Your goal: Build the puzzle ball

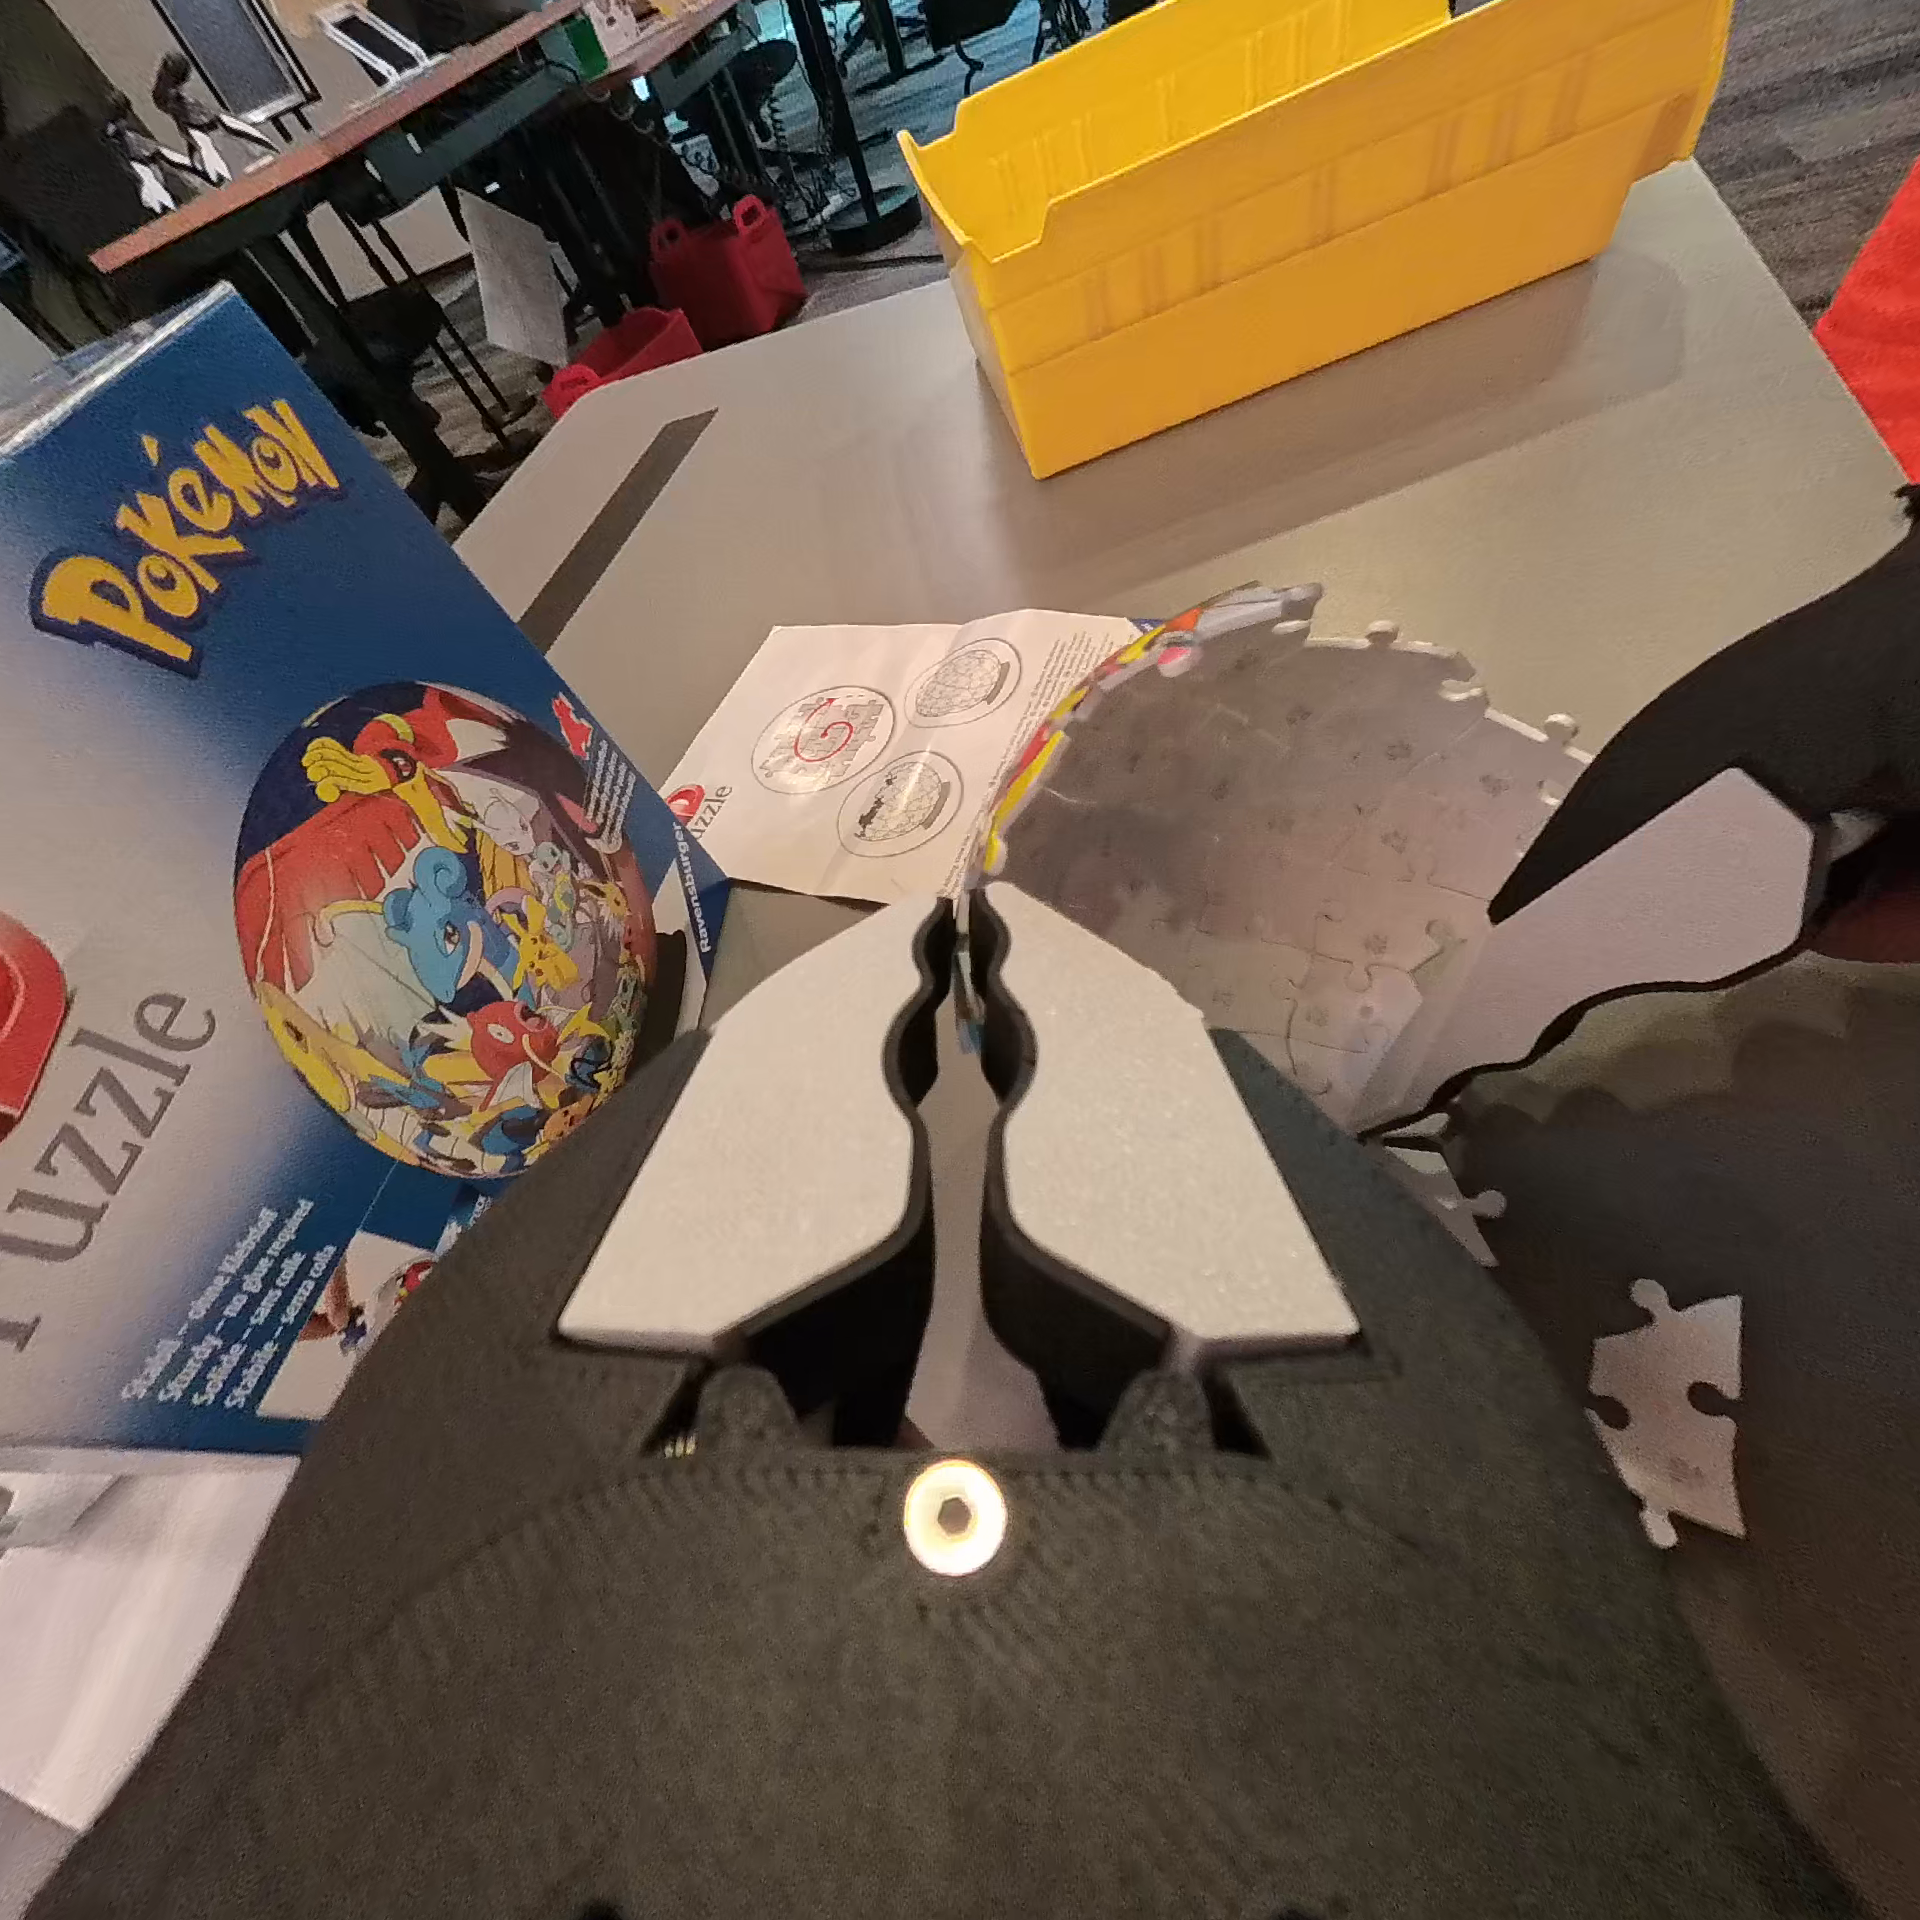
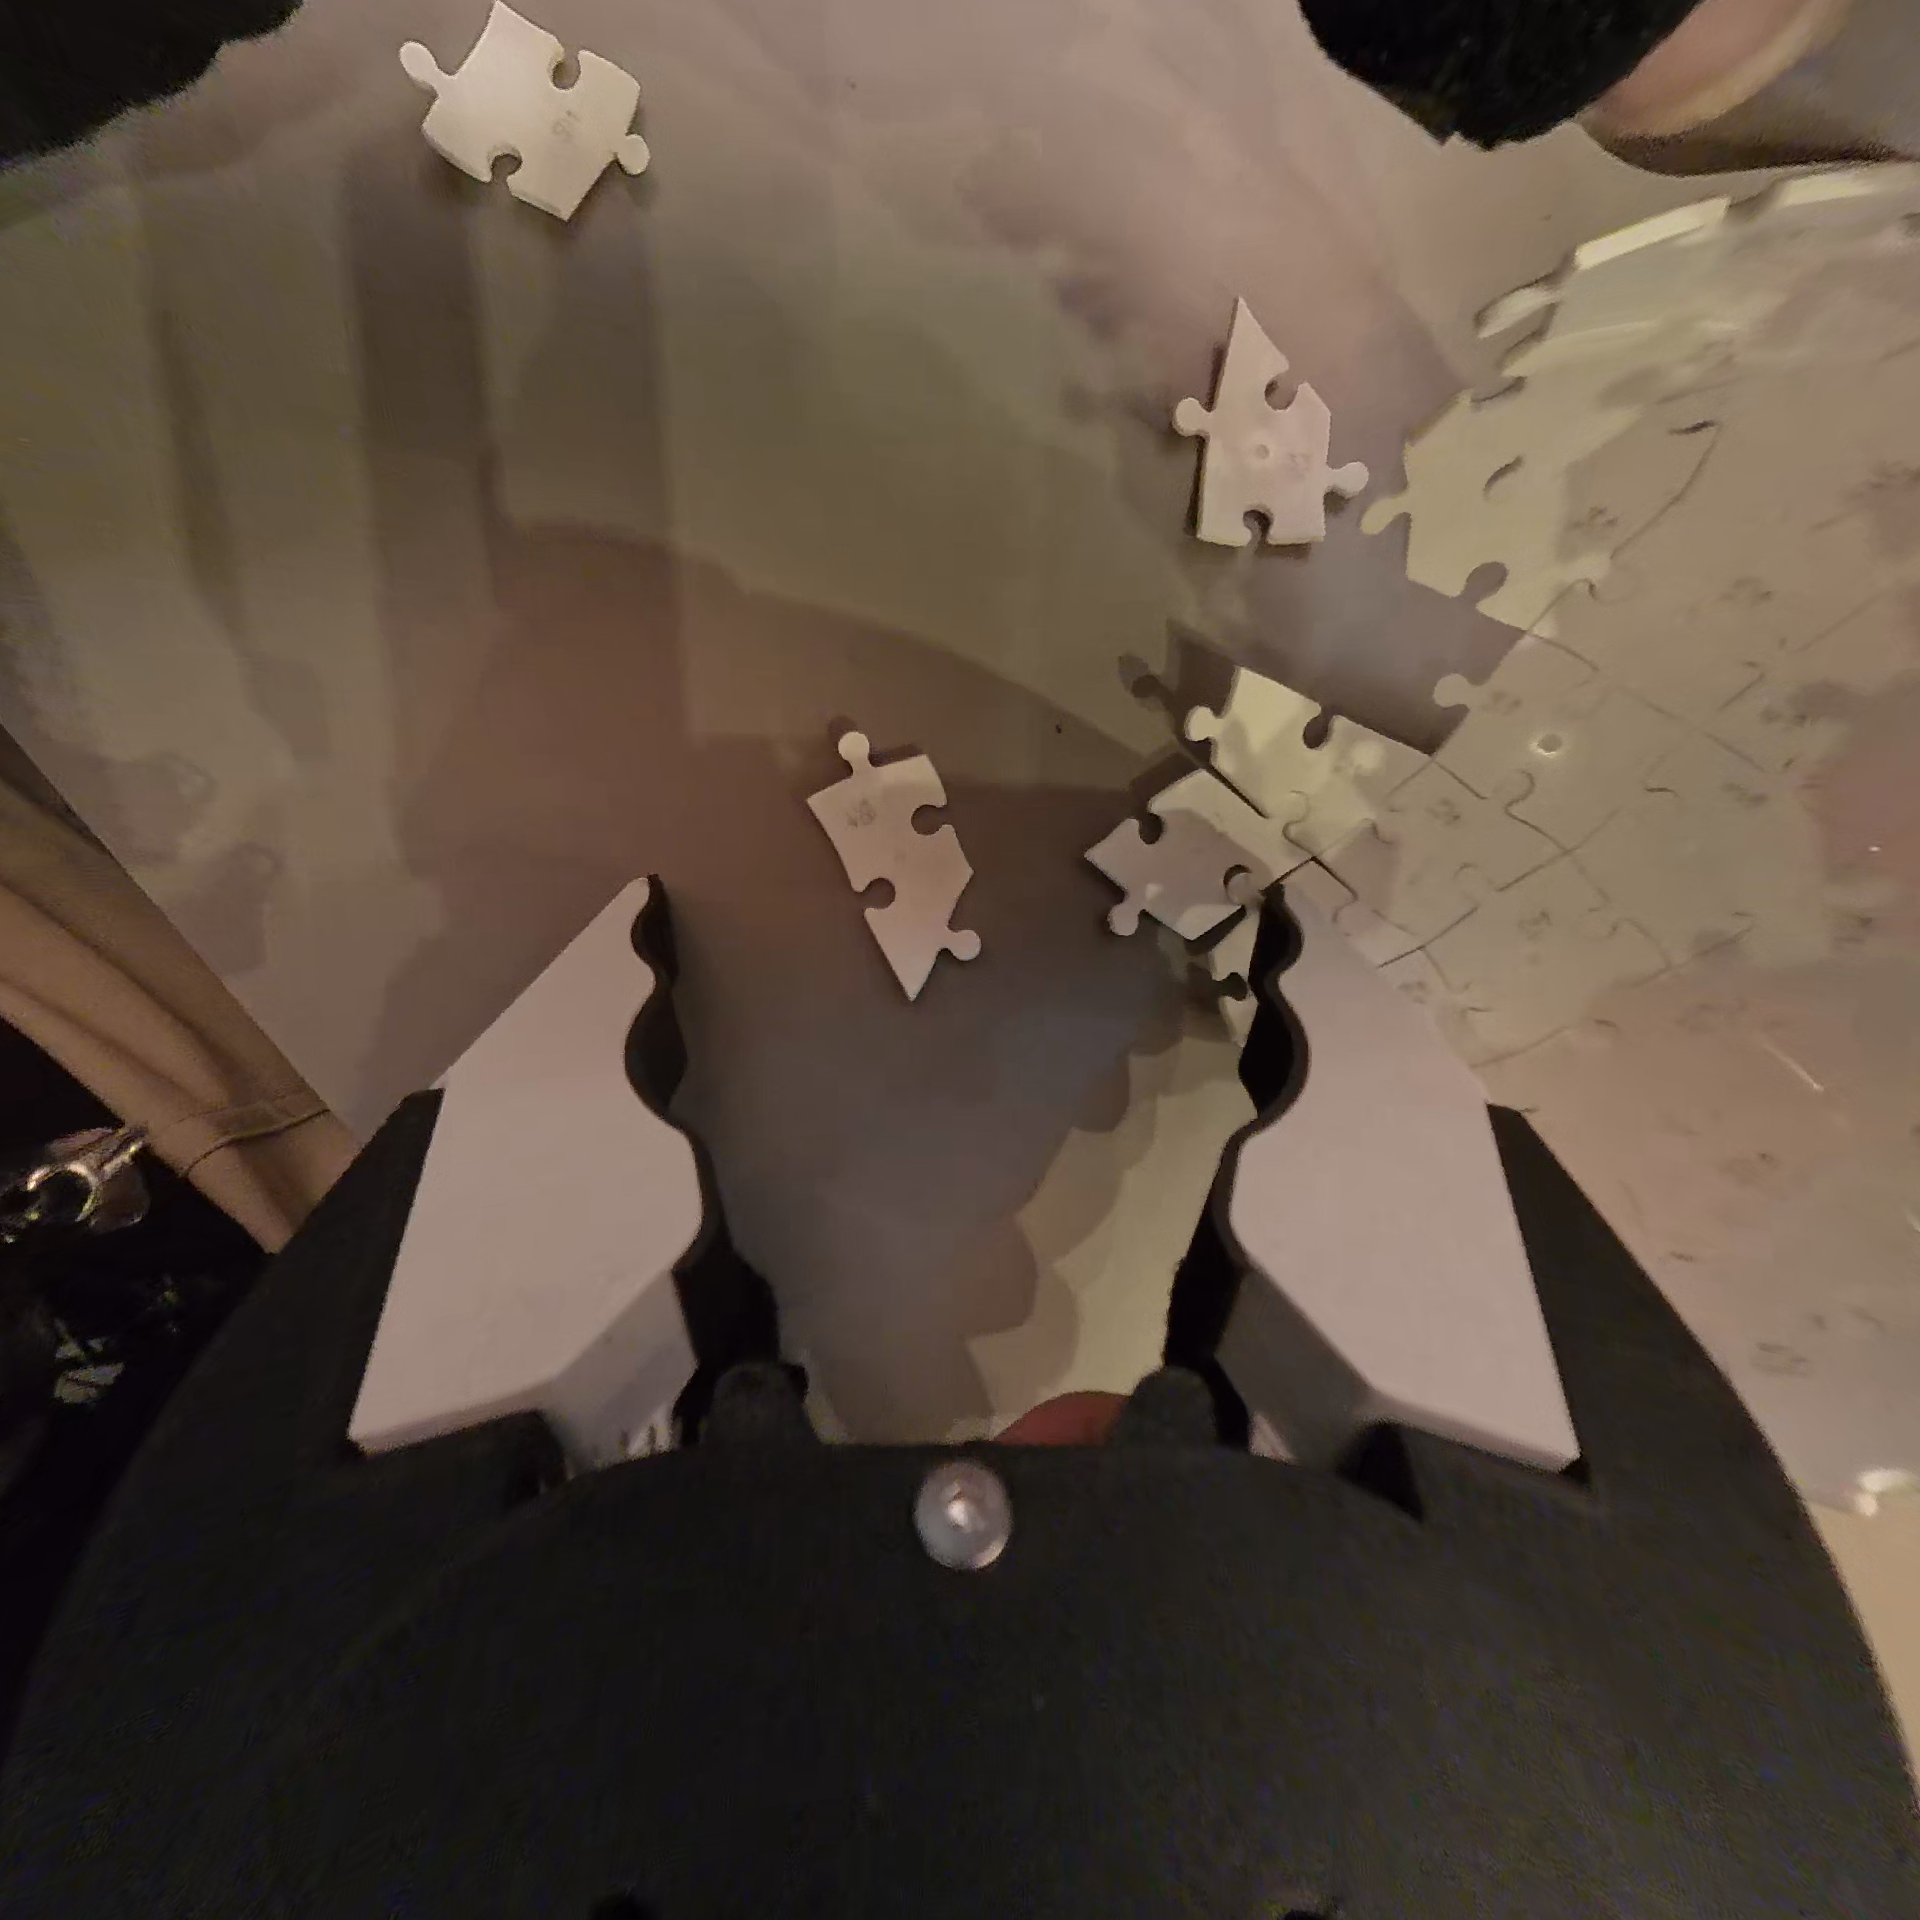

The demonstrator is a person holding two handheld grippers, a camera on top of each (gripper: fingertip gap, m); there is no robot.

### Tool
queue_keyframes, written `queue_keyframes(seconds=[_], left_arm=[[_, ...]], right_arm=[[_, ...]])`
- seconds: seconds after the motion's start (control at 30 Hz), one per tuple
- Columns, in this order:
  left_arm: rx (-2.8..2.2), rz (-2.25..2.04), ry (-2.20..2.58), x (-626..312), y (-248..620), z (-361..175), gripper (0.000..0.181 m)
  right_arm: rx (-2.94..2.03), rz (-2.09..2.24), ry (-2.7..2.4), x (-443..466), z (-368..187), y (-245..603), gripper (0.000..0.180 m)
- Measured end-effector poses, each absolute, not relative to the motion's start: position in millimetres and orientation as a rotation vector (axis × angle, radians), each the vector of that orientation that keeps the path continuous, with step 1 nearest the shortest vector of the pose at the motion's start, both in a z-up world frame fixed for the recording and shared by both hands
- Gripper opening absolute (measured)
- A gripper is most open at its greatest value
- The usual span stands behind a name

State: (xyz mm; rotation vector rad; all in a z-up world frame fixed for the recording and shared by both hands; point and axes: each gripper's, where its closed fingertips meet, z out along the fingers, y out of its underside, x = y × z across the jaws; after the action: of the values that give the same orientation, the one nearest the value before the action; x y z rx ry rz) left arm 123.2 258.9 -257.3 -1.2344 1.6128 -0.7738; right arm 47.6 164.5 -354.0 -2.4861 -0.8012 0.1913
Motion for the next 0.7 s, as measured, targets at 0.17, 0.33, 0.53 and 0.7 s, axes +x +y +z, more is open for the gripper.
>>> queue_keyframes(seconds=[0.17, 0.33, 0.53, 0.7], left_arm=[[-1.242, -0.787, 1.595, 118.5, 258.9, -257.8, 0.003], [-1.225, -0.771, 1.585, 116.7, 257.3, -257.9, 0.002], [-1.210, -0.773, 1.565, 114.1, 257.7, -257.5, 0.002], [-1.201, -0.787, 1.559, 113.8, 257.7, -256.6, 0.002]], right_arm=[[-2.481, 0.187, -0.809, 45.7, -353.3, 164.8, 0.104], [-2.456, 0.183, -0.797, 45.5, -350.9, 163.7, 0.100], [-2.435, 0.186, -0.787, 42.7, -351.4, 166.4, 0.091], [-2.443, 0.188, -0.805, 41.9, -351.6, 166.6, 0.092]])
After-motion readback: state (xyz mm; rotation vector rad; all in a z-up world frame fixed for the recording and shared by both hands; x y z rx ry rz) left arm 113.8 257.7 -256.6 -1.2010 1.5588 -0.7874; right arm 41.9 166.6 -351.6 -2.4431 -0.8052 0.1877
